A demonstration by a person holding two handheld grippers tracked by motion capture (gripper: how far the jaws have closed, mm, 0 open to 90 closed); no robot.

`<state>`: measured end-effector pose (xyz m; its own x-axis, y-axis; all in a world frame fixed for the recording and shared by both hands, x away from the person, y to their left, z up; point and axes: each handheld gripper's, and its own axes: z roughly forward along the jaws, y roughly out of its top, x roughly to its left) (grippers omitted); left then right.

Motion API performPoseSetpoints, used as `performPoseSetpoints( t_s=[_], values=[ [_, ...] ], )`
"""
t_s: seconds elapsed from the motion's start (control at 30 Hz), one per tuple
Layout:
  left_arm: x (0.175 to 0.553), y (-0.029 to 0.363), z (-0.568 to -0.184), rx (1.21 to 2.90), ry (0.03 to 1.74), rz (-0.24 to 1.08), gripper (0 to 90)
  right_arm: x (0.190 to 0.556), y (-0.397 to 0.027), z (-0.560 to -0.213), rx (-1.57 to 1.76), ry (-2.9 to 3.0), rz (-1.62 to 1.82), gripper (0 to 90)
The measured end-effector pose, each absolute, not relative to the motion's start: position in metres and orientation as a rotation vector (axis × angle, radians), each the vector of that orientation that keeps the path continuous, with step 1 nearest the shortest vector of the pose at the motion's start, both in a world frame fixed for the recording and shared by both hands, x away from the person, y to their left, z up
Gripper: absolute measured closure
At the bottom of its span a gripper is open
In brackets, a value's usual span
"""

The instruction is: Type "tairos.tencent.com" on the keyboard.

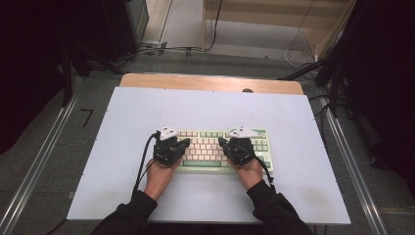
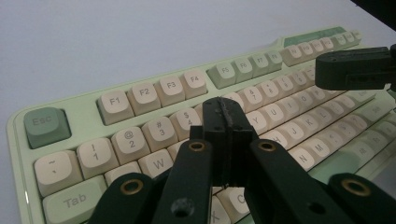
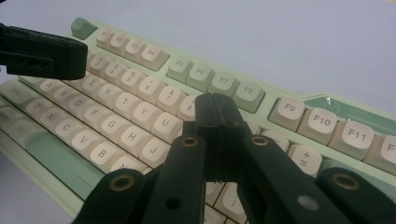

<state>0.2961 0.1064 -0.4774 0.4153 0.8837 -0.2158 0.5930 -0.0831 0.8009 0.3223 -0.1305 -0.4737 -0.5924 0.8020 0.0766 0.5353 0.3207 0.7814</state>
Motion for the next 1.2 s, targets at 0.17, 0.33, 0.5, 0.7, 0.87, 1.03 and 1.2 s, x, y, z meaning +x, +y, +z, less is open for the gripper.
performPoseSetpoints(
  t_s=[0.17, 0.33, 0.5, 0.7, 0.87, 1.03, 1.2],
  values=[
    [0.294, 0.109, -0.477, 1.781, 1.279, 0.410, 90.0, 0.322, -0.130, -0.474, 1.197, 2.268, 1.147, 87.2],
    [0.293, 0.112, -0.476, 1.775, 1.280, 0.406, 90.0, 0.322, -0.130, -0.475, 1.194, 2.273, 1.142, 87.2],
    [0.292, 0.114, -0.476, 1.775, 1.281, 0.409, 90.0, 0.322, -0.130, -0.476, 1.193, 2.273, 1.142, 87.2],
    [0.291, 0.115, -0.477, 1.770, 1.285, 0.411, 90.0, 0.321, -0.130, -0.476, 1.192, 2.274, 1.142, 87.1],
    [0.290, 0.117, -0.477, 1.769, 1.285, 0.415, 90.0, 0.322, -0.131, -0.475, 1.196, 2.271, 1.145, 87.2],
    [0.290, 0.118, -0.476, 1.768, 1.286, 0.415, 90.0, 0.322, -0.131, -0.475, 1.196, 2.270, 1.144, 87.2],
    [0.289, 0.118, -0.476, 1.766, 1.287, 0.416, 90.0, 0.322, -0.131, -0.476, 1.196, 2.274, 1.141, 87.2]
  ],
)
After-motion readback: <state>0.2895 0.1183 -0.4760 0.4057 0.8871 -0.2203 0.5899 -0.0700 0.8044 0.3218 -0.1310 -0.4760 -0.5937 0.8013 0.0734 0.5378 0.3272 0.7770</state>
